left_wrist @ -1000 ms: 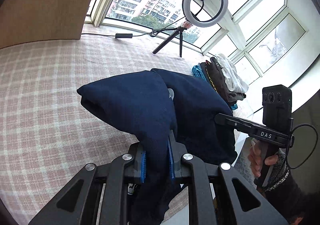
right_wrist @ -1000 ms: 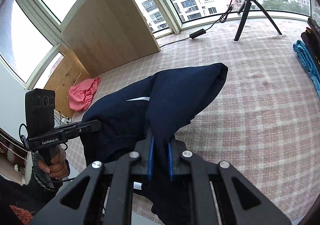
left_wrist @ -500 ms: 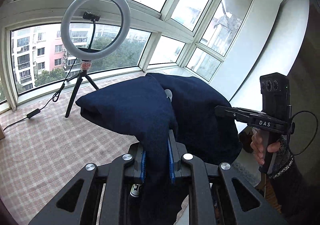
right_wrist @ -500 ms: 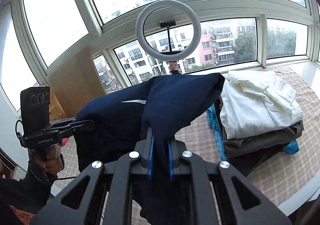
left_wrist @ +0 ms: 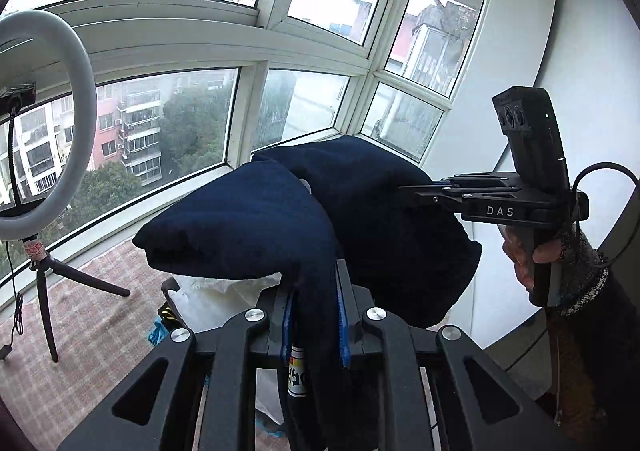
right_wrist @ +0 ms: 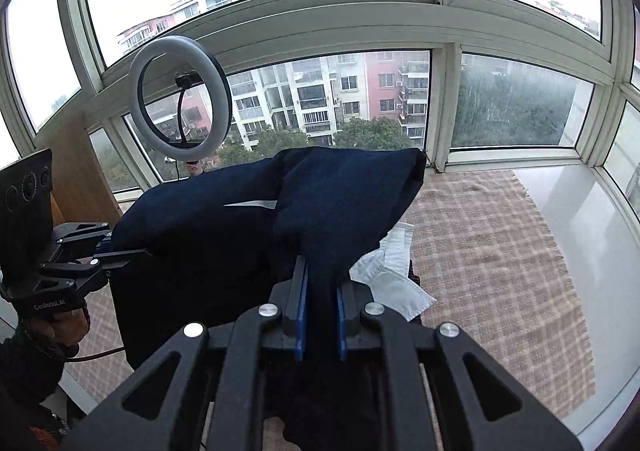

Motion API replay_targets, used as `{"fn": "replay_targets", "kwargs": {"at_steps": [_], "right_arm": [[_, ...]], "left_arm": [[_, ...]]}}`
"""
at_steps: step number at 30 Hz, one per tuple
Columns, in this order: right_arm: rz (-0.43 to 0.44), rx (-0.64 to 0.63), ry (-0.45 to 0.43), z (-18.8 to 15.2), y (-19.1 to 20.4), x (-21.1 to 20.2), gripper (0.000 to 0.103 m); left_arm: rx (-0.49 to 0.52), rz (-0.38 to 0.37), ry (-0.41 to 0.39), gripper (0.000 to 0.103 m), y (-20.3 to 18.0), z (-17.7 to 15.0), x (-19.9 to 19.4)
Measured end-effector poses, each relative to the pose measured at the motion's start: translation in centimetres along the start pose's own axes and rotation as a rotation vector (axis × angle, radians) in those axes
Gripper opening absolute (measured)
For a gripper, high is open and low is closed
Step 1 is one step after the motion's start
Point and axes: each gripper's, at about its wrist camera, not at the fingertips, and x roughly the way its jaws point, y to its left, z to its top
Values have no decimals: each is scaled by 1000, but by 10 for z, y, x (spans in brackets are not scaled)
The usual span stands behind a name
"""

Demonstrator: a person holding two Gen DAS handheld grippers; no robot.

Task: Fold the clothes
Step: 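Lift the navy bundle with both grippers and carry it to the clothes stack, then lower the bundle onto the stack and open both grippers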

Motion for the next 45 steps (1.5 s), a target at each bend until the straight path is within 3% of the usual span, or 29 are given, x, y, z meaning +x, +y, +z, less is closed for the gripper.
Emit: {"fn": "replay_targets", "kwargs": {"at_steps": [5,6,9,11,15,16,19,21,23,25,28,32,34,36,39,45], "right_arm": [[-1,146,205,-33,-83,92,15],[22,169,186,-38,-90,90,18],[21,158,96,-39,-95,69,19],[-48,106,33,-29,-89,52,19],[12,37,-40,7,-72,57,26],[37,42,-27,14,-71,70,26],[32,35,54,30,-71,124,26],[-1,40,117,32,-79,161,26],[1,117,165,29,-97,186,26],[8,202,192,28,-113,194,26],[-41,192,123,27,-116,152,26],[-46,145,-33,-14,-89,56,33],[-36,126,-55,-47,-71,31,40],[-45,105,-25,-79,-53,27,40],[-52,142,49,-127,-36,30,40],[-49,351,150,-207,-29,9,42]], "left_arm": [[-160,33,143,23,57,-28,47],[-193,40,172,25,68,-34,57],[-116,120,112,24,57,-22,15],[-64,141,31,25,43,-2,-10],[-2,155,-59,29,28,47,-4],[7,141,-47,29,29,53,9],[40,220,27,29,37,58,65],[11,304,106,29,61,55,106],[-96,289,154,31,90,49,127],[-162,270,150,31,103,48,126],[-152,263,114,27,95,50,98],[-38,212,38,30,51,33,40],[13,179,41,30,28,15,25],[59,145,53,30,5,-8,19],[130,152,109,30,-17,-43,29],[72,219,158,30,-12,-96,-27]]}}
